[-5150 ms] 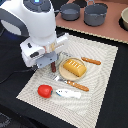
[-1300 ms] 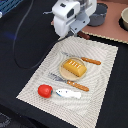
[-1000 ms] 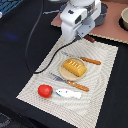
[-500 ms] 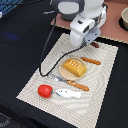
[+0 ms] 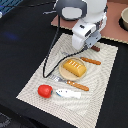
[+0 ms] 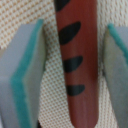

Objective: Interact with the objects in diverse but meaningful ways.

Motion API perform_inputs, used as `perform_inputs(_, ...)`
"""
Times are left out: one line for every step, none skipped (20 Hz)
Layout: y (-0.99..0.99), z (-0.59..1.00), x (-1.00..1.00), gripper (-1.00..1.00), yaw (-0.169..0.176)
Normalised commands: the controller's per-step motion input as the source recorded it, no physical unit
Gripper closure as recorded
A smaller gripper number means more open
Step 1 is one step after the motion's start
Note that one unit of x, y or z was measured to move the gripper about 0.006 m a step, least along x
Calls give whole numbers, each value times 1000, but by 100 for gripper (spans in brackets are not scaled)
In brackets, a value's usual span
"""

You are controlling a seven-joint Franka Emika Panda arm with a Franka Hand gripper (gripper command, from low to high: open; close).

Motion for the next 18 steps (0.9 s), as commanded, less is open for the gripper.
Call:
perform_inputs(183,443,-29,-100,3)
perform_inputs(200,469,0,-100,6)
perform_inputs(191,500,-3,-100,4)
perform_inputs(197,523,-31,-100,2)
perform_inputs(194,574,-34,-100,0)
perform_inputs(206,680,-57,-100,0)
perform_inputs(189,960,-120,-100,0)
perform_inputs(197,1000,-111,-100,0)
perform_inputs(226,1000,-69,-100,0)
perform_inputs(237,1000,-43,-100,0)
perform_inputs(260,1000,-20,-100,0)
perform_inputs(251,1000,0,-100,0)
perform_inputs(246,1000,0,-100,0)
perform_inputs(260,1000,0,-100,0)
perform_inputs(263,1000,0,-100,0)
perform_inputs(266,1000,0,-100,0)
perform_inputs(269,1000,0,-100,0)
perform_inputs(257,1000,0,-100,0)
